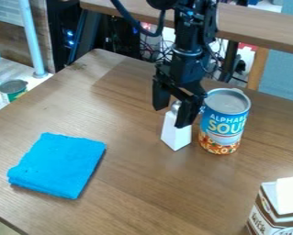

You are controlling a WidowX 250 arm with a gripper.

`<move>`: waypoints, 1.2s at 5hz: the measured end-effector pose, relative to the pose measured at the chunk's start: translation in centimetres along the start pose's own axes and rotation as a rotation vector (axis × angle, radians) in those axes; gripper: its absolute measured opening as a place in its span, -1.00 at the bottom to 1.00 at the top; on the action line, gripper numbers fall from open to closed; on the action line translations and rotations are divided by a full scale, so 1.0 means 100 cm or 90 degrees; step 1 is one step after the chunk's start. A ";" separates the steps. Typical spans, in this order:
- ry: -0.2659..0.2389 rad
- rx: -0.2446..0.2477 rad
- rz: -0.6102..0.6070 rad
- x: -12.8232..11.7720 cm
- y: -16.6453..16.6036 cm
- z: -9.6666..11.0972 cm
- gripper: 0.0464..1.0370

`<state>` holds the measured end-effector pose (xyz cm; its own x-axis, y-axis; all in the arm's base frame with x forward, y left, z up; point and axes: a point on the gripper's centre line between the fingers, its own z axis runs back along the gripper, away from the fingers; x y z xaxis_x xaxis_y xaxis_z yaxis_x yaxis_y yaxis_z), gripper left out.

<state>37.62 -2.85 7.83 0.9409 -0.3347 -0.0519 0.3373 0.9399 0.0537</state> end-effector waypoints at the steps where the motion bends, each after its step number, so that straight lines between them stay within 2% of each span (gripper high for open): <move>1: -0.007 0.013 0.019 0.005 -0.003 -0.003 0.31; 2: -0.015 0.021 0.026 0.009 -0.012 -0.003 0.14; 4: -0.003 0.013 0.037 -0.001 -0.015 -0.004 0.14; 6: -0.054 0.008 0.027 -0.019 -0.028 0.060 0.14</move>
<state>35.09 -5.27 13.75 0.9534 -0.2997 0.0352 0.2970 0.9526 0.0661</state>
